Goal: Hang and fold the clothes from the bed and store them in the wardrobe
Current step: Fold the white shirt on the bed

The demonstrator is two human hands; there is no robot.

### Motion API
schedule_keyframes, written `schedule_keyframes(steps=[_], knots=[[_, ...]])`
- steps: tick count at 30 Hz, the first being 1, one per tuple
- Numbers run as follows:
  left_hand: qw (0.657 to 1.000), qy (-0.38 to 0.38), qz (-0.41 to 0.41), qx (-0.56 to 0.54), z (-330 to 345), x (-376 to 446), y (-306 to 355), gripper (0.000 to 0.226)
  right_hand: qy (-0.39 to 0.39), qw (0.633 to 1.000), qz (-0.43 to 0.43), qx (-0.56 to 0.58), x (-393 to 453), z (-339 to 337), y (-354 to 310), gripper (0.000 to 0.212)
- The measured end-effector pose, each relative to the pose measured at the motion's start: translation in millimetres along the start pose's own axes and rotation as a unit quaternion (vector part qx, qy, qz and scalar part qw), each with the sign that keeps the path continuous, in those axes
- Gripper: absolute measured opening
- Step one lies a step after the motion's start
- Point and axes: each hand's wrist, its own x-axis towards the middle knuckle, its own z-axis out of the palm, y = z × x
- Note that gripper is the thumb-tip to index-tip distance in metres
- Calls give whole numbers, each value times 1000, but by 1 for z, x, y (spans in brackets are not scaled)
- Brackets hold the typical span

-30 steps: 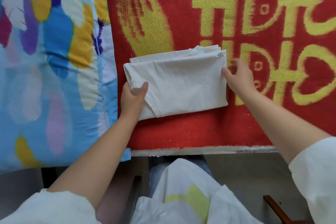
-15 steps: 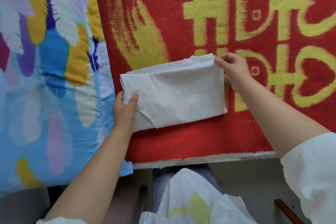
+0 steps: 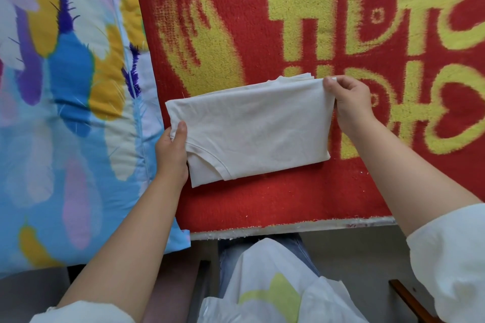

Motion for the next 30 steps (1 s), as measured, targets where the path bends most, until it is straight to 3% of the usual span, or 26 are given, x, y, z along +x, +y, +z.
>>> schedule_keyframes(steps=[5, 10, 12, 13, 15, 16, 18, 20, 22, 25, 30], knots=[[996, 15, 24, 82, 1, 13, 0, 25, 37, 999, 33, -7, 14, 17, 0, 27], [970, 107, 43, 214, 3, 18, -5, 16, 57, 996, 1, -73, 24, 24, 3, 17], [946, 153, 77, 275, 5, 12, -6, 36, 61, 992, -9, -106, 23, 21, 3, 22], [923, 158, 145, 318, 7, 7, -6, 45, 64, 992, -8, -113, 22, 18, 4, 30], [841, 111, 347, 400, 12, 0, -9, 51, 62, 993, 10, -103, 16, 9, 8, 33], [783, 56, 442, 434, 17, -2, -13, 50, 48, 993, 20, -105, 11, 5, 13, 32], [693, -62, 534, 480, 34, -9, -22, 47, 4, 989, 37, -146, -1, -5, 29, 27], [633, -113, 527, 556, 55, -11, -30, 48, -42, 981, 56, -179, -15, -15, 47, 20], [603, -114, 448, 650, 73, -14, -25, 53, -90, 976, 86, -177, -25, -20, 60, 15], [612, -131, 322, 710, 85, -6, -26, 60, -130, 973, 138, -129, -36, -23, 69, 13], [581, -112, 320, 740, 89, -6, -37, 66, -116, 982, 42, -140, -54, -18, 52, 17]])
